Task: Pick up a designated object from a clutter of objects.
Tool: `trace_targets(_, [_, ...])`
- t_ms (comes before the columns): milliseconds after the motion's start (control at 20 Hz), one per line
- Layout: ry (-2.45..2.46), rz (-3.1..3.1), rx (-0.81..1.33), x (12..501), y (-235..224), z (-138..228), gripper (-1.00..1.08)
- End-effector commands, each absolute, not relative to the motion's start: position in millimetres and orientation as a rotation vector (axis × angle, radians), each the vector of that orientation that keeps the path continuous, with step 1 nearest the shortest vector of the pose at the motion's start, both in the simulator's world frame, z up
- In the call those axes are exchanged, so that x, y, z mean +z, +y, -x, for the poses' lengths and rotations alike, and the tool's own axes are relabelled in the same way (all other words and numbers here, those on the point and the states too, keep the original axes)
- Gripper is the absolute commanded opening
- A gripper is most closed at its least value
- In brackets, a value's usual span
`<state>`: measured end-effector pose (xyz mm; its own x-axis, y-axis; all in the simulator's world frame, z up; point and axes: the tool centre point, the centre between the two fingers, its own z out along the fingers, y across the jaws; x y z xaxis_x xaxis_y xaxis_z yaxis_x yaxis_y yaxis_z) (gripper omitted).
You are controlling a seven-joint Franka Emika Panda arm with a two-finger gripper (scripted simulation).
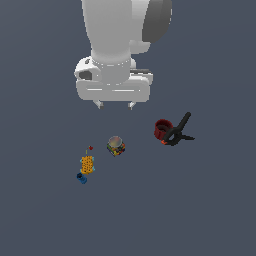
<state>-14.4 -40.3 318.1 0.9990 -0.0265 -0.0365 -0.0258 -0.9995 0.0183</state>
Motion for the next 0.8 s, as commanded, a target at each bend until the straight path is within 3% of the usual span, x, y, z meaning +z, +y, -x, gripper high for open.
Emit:
trace_targets(0, [-0.053,-3.128,-0.06,316,-38,14,1.08])
trace_targets(750, [-0.486,-3.244,-0.139,264,27,15,1.08])
